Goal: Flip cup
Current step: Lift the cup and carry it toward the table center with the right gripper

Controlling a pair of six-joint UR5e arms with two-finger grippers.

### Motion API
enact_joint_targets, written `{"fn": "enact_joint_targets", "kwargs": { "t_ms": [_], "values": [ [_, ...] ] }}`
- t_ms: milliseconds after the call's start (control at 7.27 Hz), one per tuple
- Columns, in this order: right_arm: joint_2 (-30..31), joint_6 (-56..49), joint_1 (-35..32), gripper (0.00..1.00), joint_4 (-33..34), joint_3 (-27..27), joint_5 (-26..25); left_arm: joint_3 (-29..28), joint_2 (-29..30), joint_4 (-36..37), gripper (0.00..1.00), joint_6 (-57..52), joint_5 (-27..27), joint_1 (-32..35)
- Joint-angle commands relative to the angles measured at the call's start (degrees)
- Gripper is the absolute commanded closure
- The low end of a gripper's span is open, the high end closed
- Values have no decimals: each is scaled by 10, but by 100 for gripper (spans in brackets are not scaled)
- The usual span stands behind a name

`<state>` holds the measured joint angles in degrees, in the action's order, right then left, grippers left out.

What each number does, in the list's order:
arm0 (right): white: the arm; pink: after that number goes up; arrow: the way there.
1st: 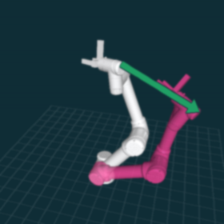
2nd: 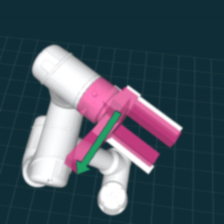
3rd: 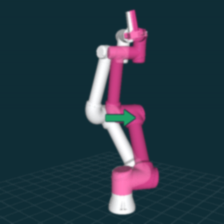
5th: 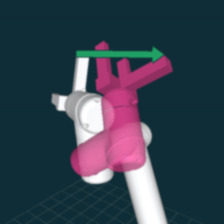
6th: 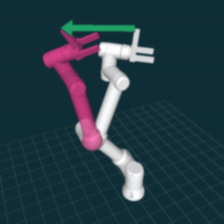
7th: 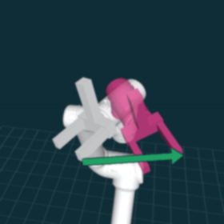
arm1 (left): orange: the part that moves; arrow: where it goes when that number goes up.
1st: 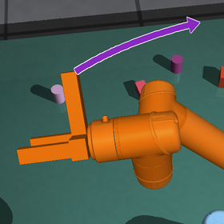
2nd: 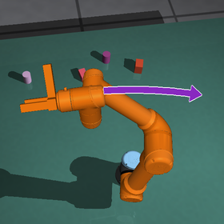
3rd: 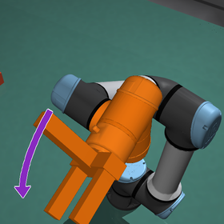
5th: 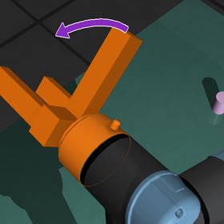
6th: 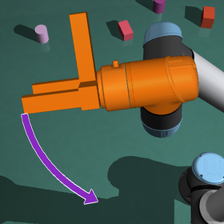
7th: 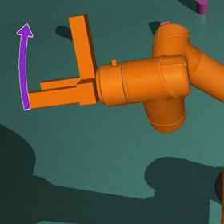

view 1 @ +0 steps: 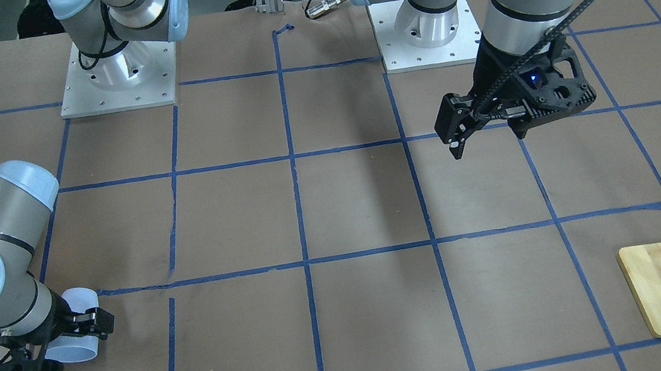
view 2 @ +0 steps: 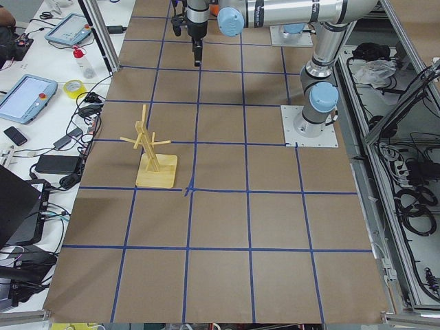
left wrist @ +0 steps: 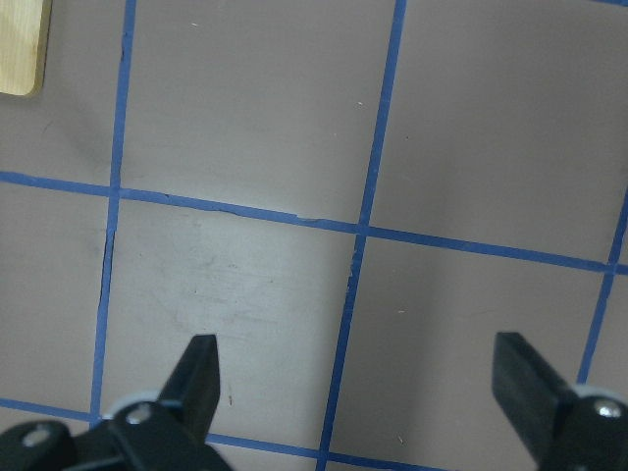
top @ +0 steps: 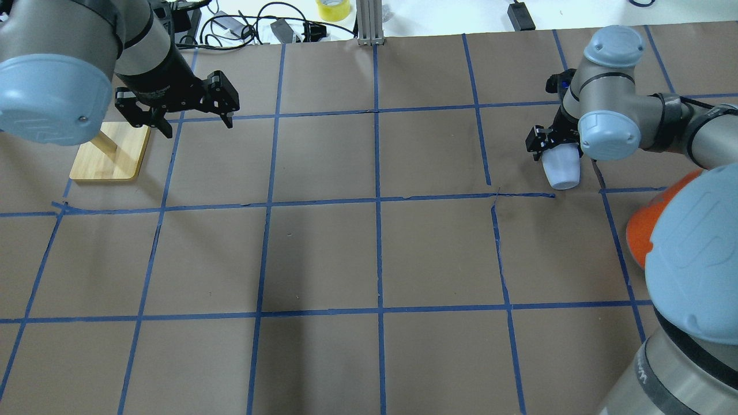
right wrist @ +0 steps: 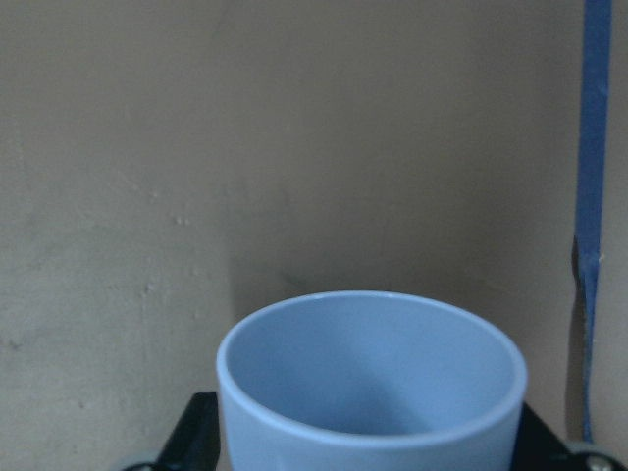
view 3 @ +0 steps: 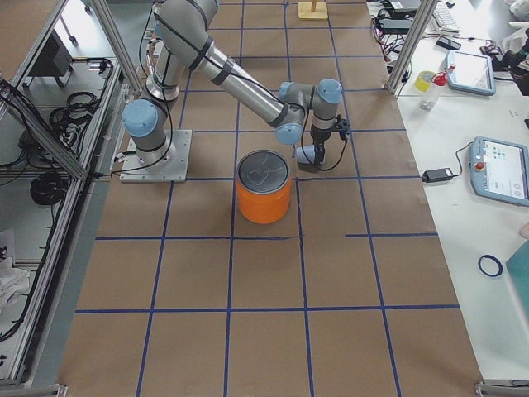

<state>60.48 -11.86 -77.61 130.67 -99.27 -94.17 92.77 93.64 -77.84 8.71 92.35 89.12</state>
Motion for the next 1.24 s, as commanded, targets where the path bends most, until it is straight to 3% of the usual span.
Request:
{"fn": "enact_joint_targets", "kwargs": {
  "t_ms": [0,826,1101],
  "values": [
    [0,-9,1,5,12,5,0,0,0,0,0,-2,1,0],
    [-7,-8,4,7,53,0,0,0,-2,11,0,-2,3,-2],
    [-6,-17,3,35,51,-3,0,0,-1,12,0,-2,4,-2]
  ]
}}
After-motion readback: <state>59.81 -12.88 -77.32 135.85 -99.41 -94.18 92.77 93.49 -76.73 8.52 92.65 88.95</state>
